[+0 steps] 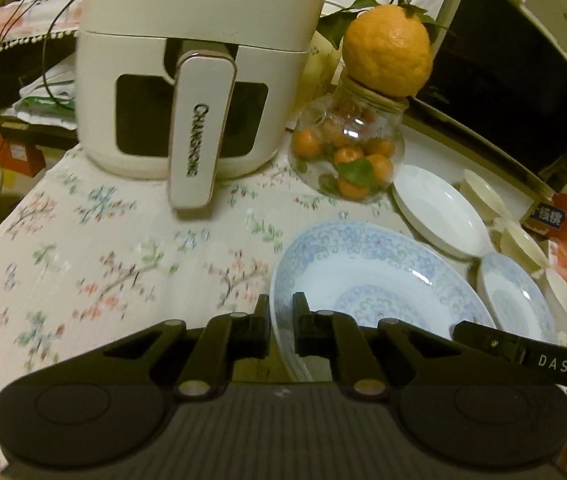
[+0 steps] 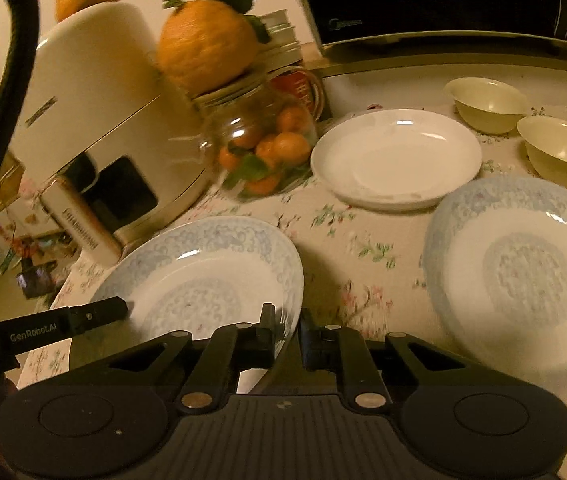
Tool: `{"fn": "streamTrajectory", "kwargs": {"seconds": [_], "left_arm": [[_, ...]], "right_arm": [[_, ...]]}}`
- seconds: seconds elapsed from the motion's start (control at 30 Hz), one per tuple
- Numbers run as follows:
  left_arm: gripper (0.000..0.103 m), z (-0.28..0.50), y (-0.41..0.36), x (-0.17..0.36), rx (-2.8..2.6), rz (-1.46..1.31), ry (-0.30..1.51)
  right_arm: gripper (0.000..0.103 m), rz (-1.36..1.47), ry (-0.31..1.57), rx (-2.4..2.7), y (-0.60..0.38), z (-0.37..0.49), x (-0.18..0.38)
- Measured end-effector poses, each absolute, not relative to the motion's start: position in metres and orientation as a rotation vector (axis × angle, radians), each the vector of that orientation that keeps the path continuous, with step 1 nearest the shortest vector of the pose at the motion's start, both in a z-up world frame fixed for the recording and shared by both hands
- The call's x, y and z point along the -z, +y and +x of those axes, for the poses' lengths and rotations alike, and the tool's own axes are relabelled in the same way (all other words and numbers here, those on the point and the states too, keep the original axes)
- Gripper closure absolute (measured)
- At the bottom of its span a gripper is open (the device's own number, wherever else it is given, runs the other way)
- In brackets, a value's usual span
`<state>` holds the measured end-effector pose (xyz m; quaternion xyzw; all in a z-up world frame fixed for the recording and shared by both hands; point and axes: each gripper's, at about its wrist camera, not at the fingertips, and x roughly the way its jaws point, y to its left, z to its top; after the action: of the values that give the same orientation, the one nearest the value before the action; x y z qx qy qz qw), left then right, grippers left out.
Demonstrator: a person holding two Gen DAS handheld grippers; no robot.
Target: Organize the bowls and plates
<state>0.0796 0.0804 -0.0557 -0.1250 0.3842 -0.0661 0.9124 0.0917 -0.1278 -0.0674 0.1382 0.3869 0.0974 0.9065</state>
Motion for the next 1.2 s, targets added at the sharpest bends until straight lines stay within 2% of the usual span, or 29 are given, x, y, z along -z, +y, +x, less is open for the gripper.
{"fn": "streamTrajectory", "kwargs": {"seconds": [0.33, 1.2], "left_arm": [[0.094, 0.045, 0.077, 0.061, 0.136, -0.239, 0.812], [0.093, 0.038, 0.069, 0.073, 0.132, -0.195, 0.816]], "right_arm": [[0.090, 0.237, 0.824, -0.203, -0.122, 0.055, 0.070], [0.091, 0.203, 0.836, -0.174, -0.121, 0.039, 0.084]]}}
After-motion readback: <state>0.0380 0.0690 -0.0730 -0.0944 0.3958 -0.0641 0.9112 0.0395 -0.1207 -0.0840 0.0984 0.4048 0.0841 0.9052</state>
